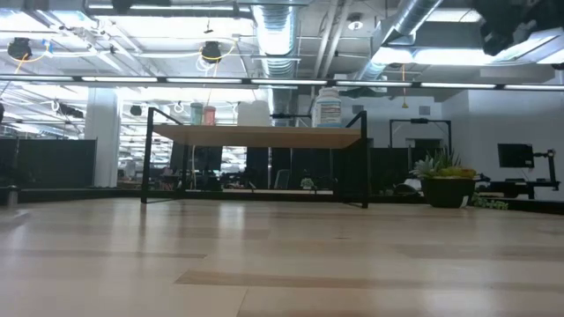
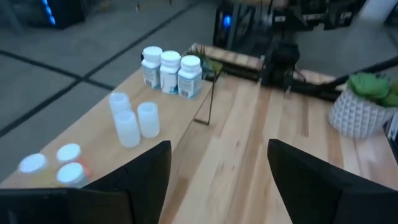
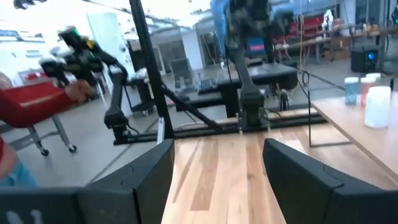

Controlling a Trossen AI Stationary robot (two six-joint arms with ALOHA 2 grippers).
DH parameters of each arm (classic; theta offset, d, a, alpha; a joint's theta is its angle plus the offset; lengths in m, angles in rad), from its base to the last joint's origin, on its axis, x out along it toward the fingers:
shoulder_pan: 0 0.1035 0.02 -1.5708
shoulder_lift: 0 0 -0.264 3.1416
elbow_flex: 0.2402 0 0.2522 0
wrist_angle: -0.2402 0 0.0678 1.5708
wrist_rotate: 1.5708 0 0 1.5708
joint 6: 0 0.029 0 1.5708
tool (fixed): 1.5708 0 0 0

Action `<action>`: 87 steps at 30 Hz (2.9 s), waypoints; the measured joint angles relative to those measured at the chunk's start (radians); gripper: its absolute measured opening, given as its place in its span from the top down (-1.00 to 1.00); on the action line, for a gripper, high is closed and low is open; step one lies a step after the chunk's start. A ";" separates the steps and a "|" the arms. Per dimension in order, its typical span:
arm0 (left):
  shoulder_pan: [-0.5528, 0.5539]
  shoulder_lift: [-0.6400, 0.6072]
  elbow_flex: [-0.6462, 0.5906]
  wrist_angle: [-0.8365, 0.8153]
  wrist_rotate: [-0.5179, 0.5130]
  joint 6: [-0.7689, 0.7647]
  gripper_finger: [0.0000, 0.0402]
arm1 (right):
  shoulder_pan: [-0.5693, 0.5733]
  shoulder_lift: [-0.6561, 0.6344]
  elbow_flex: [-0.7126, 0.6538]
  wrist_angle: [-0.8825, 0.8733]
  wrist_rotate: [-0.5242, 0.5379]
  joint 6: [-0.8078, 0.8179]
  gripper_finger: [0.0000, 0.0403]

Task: Pick and place medicine bottles onto shelf by color
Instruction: Return to Home Position

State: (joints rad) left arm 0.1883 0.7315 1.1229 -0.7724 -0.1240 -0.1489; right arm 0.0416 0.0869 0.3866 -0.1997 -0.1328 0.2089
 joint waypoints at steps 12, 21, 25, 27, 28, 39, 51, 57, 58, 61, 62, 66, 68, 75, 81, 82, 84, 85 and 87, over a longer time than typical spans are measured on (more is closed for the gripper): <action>0.000 -0.333 -0.548 0.440 -0.032 -0.040 -0.25 | -0.038 -0.075 -0.024 -0.061 -0.065 0.051 -0.34; 0.000 -0.550 -0.798 0.578 -0.110 -0.056 -0.25 | -0.038 -0.084 -0.084 -0.016 -0.055 0.120 -0.34; 0.000 -0.630 -0.866 0.646 -0.110 -0.074 -0.25 | -0.038 -0.084 -0.084 -0.013 -0.053 0.122 -0.34; 0.000 -0.662 -0.889 0.658 -0.111 -0.074 -0.25 | -0.038 -0.084 -0.084 -0.015 -0.053 0.123 -0.34; 0.000 -0.679 -0.898 0.661 -0.112 -0.074 -0.25 | -0.038 -0.084 -0.084 -0.014 -0.052 0.123 -0.34; 0.000 -0.730 -1.034 0.776 -0.124 -0.075 -0.25 | -0.038 -0.084 -0.084 -0.019 -0.049 0.123 -0.34; 0.001 -0.728 -1.112 0.865 -0.097 -0.035 -0.25 | -0.038 -0.084 -0.084 -0.049 -0.049 0.181 -0.34; 0.001 -0.727 -1.112 0.837 -0.124 -0.054 -0.25 | -0.038 -0.084 -0.084 -0.059 -0.049 0.254 -0.34; 0.001 -0.727 -1.112 0.837 -0.124 -0.061 -0.25 | -0.038 -0.084 -0.084 -0.059 -0.047 0.247 -0.34; 0.001 -0.727 -1.112 0.837 -0.124 -0.073 -0.25 | -0.038 -0.083 -0.083 -0.048 -0.019 0.247 -0.34; 0.001 -0.727 -1.112 0.837 -0.124 -0.074 -0.25 | -0.038 -0.083 -0.083 -0.054 -0.022 0.239 -0.34; 0.001 -0.727 -1.113 0.837 -0.124 -0.073 -0.25 | -0.037 -0.084 -0.083 -0.037 -0.084 0.172 -0.34; 0.001 -0.727 -1.113 0.837 -0.124 -0.074 -0.25 | -0.038 -0.084 -0.083 -0.028 -0.098 0.135 -0.34; 0.001 -0.727 -1.113 0.837 -0.123 -0.074 -0.25 | -0.038 -0.078 -0.090 0.051 -0.099 0.097 -0.34; 0.001 -0.727 -1.114 0.837 -0.123 -0.074 -0.25 | -0.038 -0.080 -0.215 0.250 -0.102 0.131 -0.34; 0.001 -0.727 -1.114 0.837 -0.123 -0.074 -0.25 | -0.038 -0.080 -0.237 0.272 -0.102 0.152 -0.34; 0.001 -0.727 -1.114 0.837 -0.122 -0.074 -0.25 | -0.038 -0.080 -0.270 0.308 -0.117 0.188 -0.34; 0.001 -0.727 -1.114 0.837 -0.122 -0.074 -0.25 | -0.038 -0.080 -0.281 0.329 -0.133 0.197 -0.34; 0.001 -0.727 -1.114 0.837 -0.122 -0.074 -0.25 | -0.038 -0.081 -0.297 0.360 -0.174 0.198 -0.34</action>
State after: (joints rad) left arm 0.1894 0.0044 0.0090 0.0650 -0.2456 -0.2226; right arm 0.0040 0.0063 0.0895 0.1602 -0.3066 0.4072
